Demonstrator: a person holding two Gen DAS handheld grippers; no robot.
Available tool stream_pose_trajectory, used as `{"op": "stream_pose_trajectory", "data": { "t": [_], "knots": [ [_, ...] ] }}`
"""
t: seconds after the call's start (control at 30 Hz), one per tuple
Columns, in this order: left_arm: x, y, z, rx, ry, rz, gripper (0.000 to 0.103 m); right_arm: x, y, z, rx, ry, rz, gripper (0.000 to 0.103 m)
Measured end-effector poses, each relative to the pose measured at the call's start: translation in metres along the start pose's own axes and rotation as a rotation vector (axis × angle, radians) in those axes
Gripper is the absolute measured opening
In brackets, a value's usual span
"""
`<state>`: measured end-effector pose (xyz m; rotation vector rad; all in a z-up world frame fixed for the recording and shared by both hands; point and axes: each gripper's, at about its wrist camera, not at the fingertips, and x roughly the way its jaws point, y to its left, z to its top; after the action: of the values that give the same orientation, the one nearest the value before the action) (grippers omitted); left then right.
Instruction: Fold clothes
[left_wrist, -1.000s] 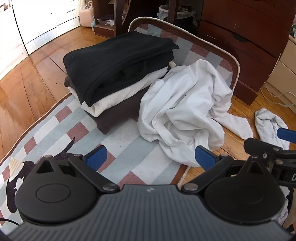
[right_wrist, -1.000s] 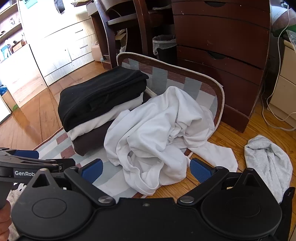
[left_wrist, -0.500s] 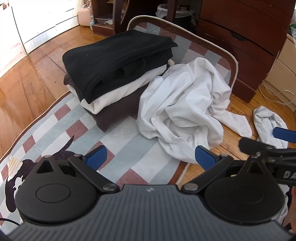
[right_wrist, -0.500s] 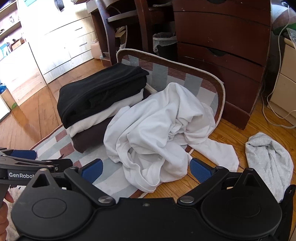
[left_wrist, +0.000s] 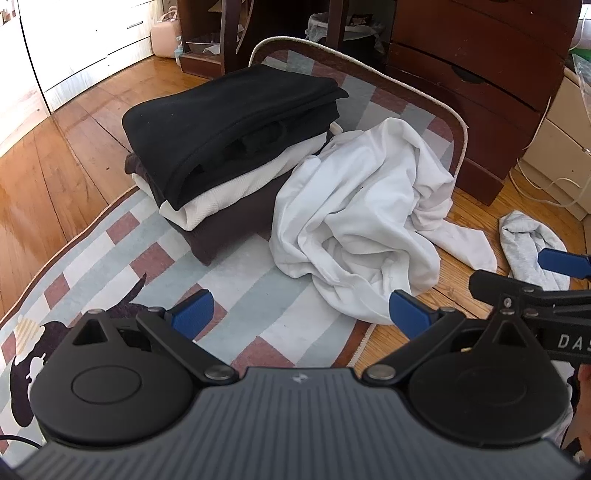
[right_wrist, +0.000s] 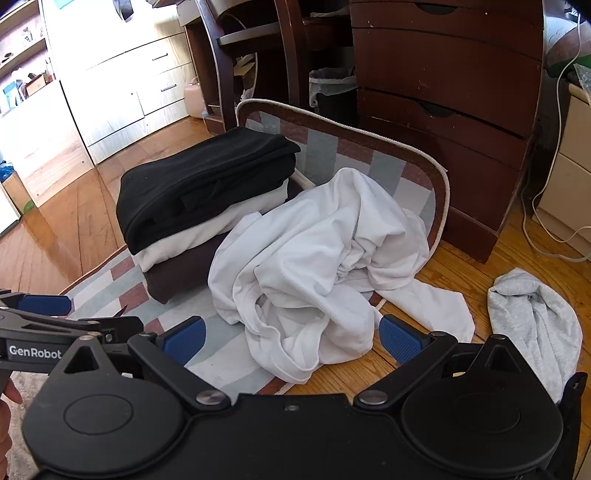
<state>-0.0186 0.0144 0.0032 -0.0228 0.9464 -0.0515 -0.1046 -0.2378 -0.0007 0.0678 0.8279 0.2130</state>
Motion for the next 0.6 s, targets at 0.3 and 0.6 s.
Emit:
{"op": "stream_pose_trajectory", "data": {
  "t": [0.3, 0.6],
  "knots": [
    [-0.0027, 0.0016, -0.0014, -0.001, -0.002, -0.011, 0.103, -0.0045, 0.001, -0.0001, -0.005, -0.012, -0.001, 0.102],
    [0.0, 0.0025, -0.0024, -0.004, 0.009, -0.011, 0.103, -0.0016, 0.0015, 0.0006, -0.01, -0.009, -0.006, 0.102]
  ]
}}
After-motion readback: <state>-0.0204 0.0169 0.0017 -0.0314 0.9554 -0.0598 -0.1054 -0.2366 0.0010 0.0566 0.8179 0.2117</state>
